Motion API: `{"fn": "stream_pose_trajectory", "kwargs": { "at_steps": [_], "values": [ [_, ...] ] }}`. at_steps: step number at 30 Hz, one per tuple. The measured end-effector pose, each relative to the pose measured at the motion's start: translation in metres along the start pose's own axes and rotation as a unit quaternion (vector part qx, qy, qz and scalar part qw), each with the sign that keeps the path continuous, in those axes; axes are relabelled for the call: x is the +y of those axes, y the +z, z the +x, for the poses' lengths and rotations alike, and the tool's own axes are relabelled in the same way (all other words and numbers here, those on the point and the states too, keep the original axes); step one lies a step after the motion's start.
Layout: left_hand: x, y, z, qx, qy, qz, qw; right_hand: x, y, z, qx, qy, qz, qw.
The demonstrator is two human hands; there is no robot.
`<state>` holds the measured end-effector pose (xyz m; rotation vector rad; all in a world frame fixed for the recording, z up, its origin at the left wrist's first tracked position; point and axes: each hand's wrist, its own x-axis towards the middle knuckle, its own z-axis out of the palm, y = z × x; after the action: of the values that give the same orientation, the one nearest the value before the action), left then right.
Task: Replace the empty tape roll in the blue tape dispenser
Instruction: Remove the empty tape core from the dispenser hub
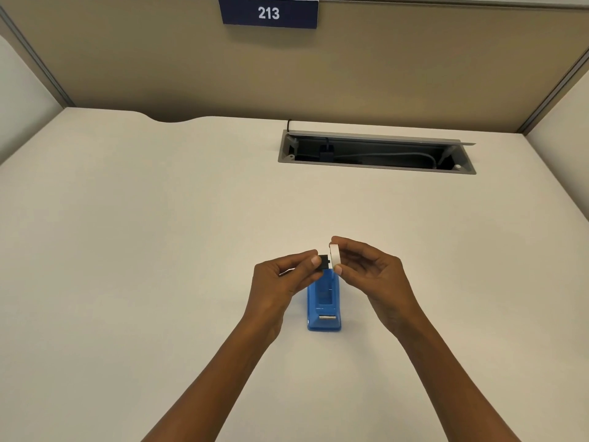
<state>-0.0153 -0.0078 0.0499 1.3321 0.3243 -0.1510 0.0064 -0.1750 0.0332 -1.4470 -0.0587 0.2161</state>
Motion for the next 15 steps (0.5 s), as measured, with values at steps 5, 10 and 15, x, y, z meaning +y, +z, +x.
{"fn": "stream_pose_trajectory", "kwargs": {
  "at_steps": [5, 10, 15],
  "values": [
    [-0.001, -0.001, 0.0, 0.0, -0.008, -0.004, 1.0, 0.002, -0.003, 0.01, 0.018, 0.007, -0.019, 1.0],
    [-0.001, -0.003, 0.0, -0.005, -0.014, -0.012, 1.0, 0.008, -0.007, 0.028, 0.046, 0.018, -0.071, 0.996],
    [-0.002, -0.004, 0.001, 0.005, -0.022, -0.021, 1.0, 0.02, -0.012, 0.049, 0.07, 0.027, -0.106, 0.992]
  ]
}}
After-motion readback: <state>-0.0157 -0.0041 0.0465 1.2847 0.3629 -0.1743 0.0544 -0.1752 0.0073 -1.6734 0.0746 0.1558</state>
